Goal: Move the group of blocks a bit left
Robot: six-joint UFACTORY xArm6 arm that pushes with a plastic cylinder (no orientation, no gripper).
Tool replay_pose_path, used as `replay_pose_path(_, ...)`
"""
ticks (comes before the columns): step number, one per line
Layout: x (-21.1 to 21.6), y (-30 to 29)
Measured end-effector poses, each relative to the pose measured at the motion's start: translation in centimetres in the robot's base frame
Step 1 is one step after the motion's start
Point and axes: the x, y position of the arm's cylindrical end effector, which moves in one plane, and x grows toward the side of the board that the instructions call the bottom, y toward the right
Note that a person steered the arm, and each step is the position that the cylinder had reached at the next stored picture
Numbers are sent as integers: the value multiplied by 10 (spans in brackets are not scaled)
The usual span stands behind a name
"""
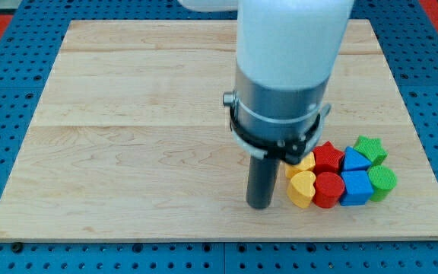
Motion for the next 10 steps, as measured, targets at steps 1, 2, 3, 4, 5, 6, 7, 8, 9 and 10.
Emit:
replay_pose_path(1, 30, 19)
replay_pose_path(2, 34, 57)
replay_pose_path(3, 34, 121)
replay_pose_path(4, 34, 190)
replay_pose_path(5, 31, 201)
replay_pose_path(6, 26, 200)
replay_pose_path(7, 19, 197)
replay_pose_path(8, 2, 195)
replay_pose_path(9, -11, 186)
replay_pose_path(10, -20, 162)
